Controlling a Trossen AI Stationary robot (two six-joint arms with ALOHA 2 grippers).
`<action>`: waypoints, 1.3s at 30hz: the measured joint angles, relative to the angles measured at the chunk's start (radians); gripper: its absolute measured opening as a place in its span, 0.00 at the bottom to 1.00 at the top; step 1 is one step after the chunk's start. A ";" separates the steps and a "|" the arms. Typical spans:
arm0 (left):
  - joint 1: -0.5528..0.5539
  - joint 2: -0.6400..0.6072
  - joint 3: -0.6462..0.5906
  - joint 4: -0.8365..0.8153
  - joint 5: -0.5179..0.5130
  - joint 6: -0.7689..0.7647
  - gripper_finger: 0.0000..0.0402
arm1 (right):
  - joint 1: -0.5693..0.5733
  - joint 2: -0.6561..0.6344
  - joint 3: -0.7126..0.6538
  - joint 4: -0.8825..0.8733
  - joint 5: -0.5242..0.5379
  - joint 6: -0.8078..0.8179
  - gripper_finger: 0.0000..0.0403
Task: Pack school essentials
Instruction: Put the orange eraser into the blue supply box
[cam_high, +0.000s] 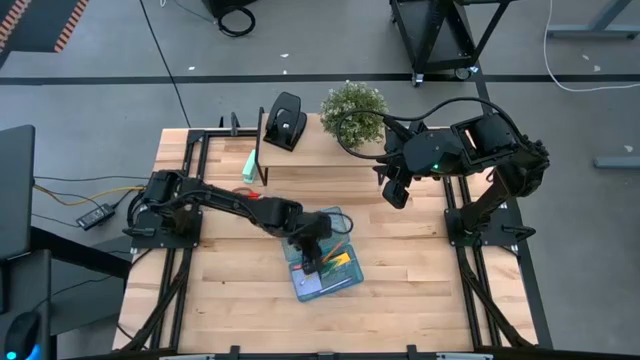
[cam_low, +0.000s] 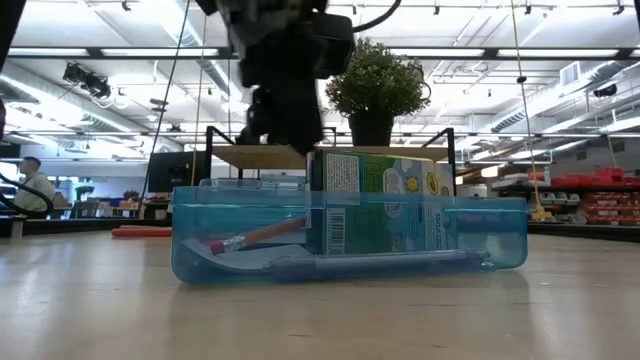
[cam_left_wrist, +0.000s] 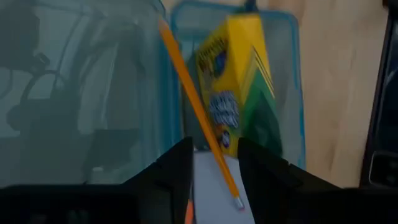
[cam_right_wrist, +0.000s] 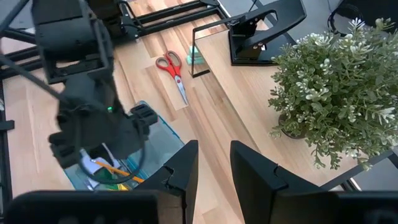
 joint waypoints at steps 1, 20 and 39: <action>0.010 0.000 0.000 0.007 0.000 -0.001 0.33 | 0.000 0.000 0.000 0.000 0.003 0.000 0.25; 0.088 -0.292 -0.001 -0.371 -0.086 0.115 0.23 | 0.045 0.000 -0.381 0.080 -0.215 -0.026 0.14; -0.065 -0.575 -0.573 0.015 -0.161 0.057 0.46 | 0.074 -0.001 -0.551 0.353 -0.489 -0.028 0.10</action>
